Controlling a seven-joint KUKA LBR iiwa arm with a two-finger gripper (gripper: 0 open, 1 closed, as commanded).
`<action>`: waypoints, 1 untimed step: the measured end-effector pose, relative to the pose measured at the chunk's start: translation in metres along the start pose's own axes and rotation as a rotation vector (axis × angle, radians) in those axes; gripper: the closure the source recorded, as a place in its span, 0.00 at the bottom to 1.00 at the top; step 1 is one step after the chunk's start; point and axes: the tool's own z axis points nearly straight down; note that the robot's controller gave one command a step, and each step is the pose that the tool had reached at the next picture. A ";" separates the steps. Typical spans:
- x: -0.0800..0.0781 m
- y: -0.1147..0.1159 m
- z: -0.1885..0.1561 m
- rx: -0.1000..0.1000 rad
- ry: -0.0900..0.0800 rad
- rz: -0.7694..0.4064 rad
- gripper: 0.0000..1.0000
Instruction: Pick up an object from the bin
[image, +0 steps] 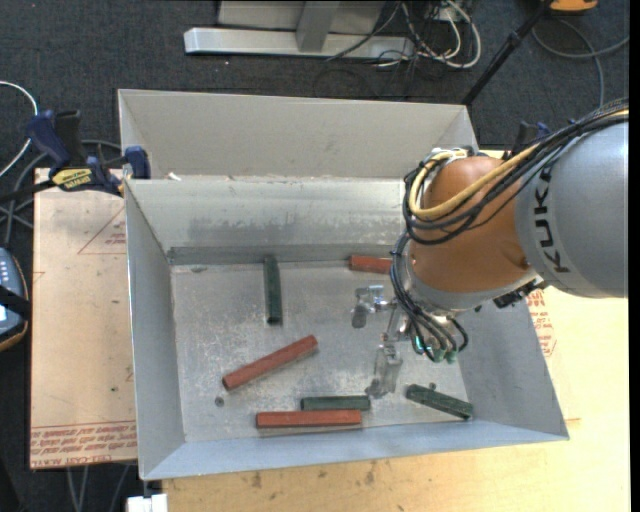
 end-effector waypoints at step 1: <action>-0.040 0.038 0.091 -0.001 -0.003 0.011 0.00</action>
Offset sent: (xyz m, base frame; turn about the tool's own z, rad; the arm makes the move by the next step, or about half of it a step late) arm 0.0402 0.0358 -0.0866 0.0160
